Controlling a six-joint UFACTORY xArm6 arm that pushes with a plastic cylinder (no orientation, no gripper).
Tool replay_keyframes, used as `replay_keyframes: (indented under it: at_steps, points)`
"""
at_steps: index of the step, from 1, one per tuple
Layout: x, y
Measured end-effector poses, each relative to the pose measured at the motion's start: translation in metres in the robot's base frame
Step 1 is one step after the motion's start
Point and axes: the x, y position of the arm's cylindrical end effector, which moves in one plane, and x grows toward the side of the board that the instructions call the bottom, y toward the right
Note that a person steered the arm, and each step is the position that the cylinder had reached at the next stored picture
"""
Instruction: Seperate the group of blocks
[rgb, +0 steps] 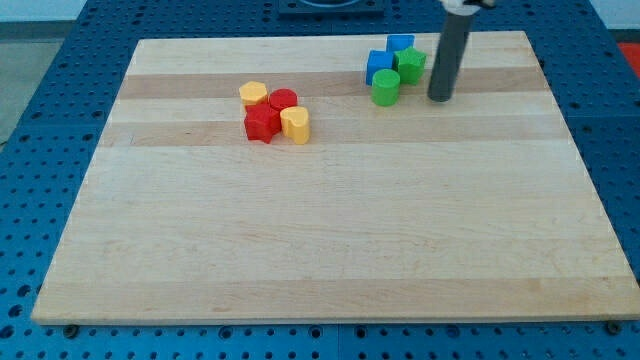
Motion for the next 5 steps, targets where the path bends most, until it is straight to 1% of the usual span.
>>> replay_keyframes:
  at_steps: [1,2,4,5]
  points:
    - [0.001,-0.024]
    - [0.0,-0.009]
    - [-0.012,-0.026]
    - [-0.02,0.042]
